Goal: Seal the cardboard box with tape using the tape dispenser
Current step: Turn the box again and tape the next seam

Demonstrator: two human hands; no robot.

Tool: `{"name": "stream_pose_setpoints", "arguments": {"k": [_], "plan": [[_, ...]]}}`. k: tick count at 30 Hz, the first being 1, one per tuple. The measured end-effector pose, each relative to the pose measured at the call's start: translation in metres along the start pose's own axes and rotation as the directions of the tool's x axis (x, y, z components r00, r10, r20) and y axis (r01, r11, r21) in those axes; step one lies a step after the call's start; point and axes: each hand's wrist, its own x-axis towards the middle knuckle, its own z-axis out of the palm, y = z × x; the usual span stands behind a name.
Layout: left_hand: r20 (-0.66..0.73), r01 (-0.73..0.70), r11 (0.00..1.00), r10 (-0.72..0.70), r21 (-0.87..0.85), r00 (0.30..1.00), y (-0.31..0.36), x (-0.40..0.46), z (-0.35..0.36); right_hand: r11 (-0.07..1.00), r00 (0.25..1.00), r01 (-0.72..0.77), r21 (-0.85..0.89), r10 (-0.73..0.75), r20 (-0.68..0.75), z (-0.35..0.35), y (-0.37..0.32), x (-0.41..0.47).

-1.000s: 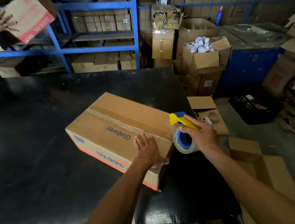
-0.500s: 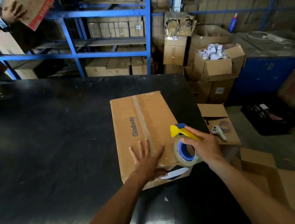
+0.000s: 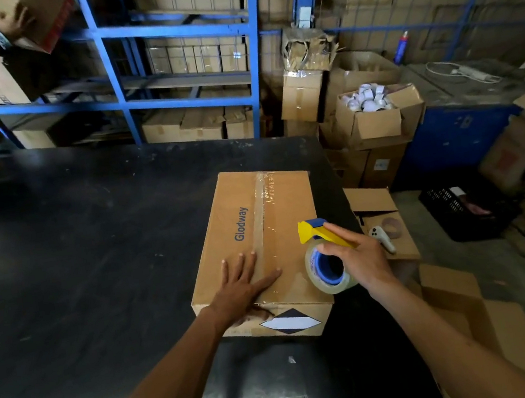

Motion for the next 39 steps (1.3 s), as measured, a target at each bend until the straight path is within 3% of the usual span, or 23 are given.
{"name": "stream_pose_setpoints", "arguments": {"k": [11,13,14,15,16,18,20,22,25,29,31,35,39], "plan": [[0.005,0.084,0.983,-0.084,-0.162,0.996,0.028,0.008,-0.009,0.997,0.993,0.070,-0.039,-0.066,0.102,0.014,-0.003,-0.023],[0.078,0.099,0.933,-0.076,-0.347,0.994,0.023,0.009,-0.020,0.984,0.977,0.137,-0.110,-0.115,0.179,0.010,-0.001,-0.030],[0.121,0.126,0.815,-0.070,-0.566,0.990,0.020,0.008,-0.029,0.970,0.964,0.185,-0.161,-0.147,0.220,0.007,0.002,-0.034],[0.145,0.164,0.573,-0.080,-0.803,0.986,0.019,0.003,-0.041,0.944,0.948,0.245,-0.221,-0.186,0.258,0.003,0.003,-0.039],[0.152,0.174,0.257,-0.105,-0.951,0.983,0.019,-0.003,-0.053,0.905,0.929,0.315,-0.287,-0.232,0.288,-0.001,0.005,-0.044],[0.231,0.190,-0.248,-0.146,-0.950,0.962,0.021,-0.019,-0.074,0.796,0.872,0.472,-0.379,-0.357,0.336,-0.006,0.006,-0.053],[0.339,0.238,-0.512,-0.111,-0.826,0.934,0.018,-0.031,-0.084,0.681,0.778,0.626,-0.379,-0.512,0.364,-0.008,0.004,-0.063],[0.402,0.286,-0.620,-0.052,-0.731,0.914,0.013,-0.041,-0.089,0.561,0.671,0.740,-0.371,-0.655,0.349,-0.007,-0.001,-0.072],[0.404,0.303,-0.675,0.008,-0.672,0.915,0.008,-0.055,-0.094,0.400,0.546,0.823,-0.403,-0.753,0.367,-0.005,-0.006,-0.079],[0.385,0.282,-0.664,-0.009,-0.693,0.923,0.019,-0.065,-0.097,0.201,0.546,0.809,-0.553,-0.607,0.578,0.005,0.006,-0.076],[0.414,0.285,-0.653,-0.048,-0.702,0.909,0.022,-0.069,-0.093,0.239,0.570,0.797,-0.555,-0.603,0.558,0.010,0.011,-0.078],[0.401,0.251,-0.704,-0.051,-0.664,0.915,0.018,-0.080,-0.086,0.319,0.529,0.838,-0.444,-0.678,0.511,0.012,0.014,-0.083],[0.395,0.253,-0.698,-0.047,-0.670,0.917,0.019,-0.082,-0.088,0.436,0.542,0.837,-0.329,-0.737,0.403,0.019,0.014,-0.087]]}}
